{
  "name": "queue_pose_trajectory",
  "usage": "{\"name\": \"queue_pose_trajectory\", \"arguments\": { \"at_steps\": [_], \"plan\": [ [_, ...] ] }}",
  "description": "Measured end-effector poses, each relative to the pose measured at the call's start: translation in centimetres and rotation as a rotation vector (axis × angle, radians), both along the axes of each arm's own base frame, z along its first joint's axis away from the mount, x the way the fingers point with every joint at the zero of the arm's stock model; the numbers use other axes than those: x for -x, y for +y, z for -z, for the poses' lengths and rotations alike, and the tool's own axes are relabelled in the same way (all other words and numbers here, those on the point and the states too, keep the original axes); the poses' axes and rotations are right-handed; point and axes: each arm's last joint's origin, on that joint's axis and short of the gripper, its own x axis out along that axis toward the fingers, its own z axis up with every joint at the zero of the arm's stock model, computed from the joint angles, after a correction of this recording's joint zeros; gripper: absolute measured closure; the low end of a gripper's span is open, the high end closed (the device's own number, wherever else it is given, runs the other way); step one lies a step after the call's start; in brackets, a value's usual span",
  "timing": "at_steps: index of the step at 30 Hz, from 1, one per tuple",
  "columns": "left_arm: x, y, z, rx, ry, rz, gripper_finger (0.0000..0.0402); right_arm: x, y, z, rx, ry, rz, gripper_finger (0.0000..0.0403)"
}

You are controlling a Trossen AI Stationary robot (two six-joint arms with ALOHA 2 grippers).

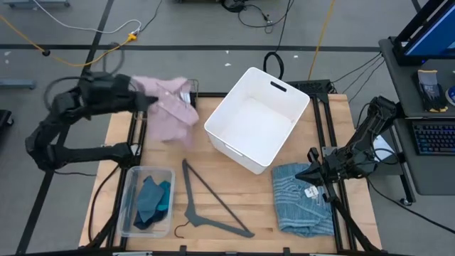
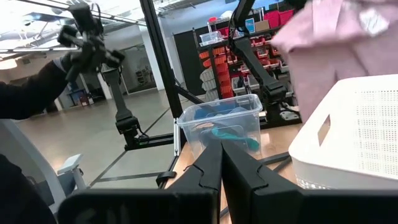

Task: Pick & Place Cloths
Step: Put the pink polo shirt into the white bin

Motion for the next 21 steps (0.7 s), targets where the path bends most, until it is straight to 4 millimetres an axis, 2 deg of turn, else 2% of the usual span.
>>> {"name": "queue_pose_trajectory", "arguments": {
  "at_steps": [5, 11, 21],
  "plan": [
    [0.2, -0.1, -4.0, -0.151, -0.128, 0.020, 0.0384, 0.0, 0.0, 0.0, 0.000, 0.000, 0.001, 0.0403],
    [-1.2, 0.3, -9.1, -0.349, -0.324, 0.139, 0.0384, 0.0, 0.0, 0.0, 0.000, 0.000, 0.004, 0.0403],
    [-3.8, 1.4, -16.7, -0.564, -0.443, 0.263, 0.0384, 0.0, 0.0, 0.0, 0.000, 0.000, 0.004, 0.0403]
  ]
}}
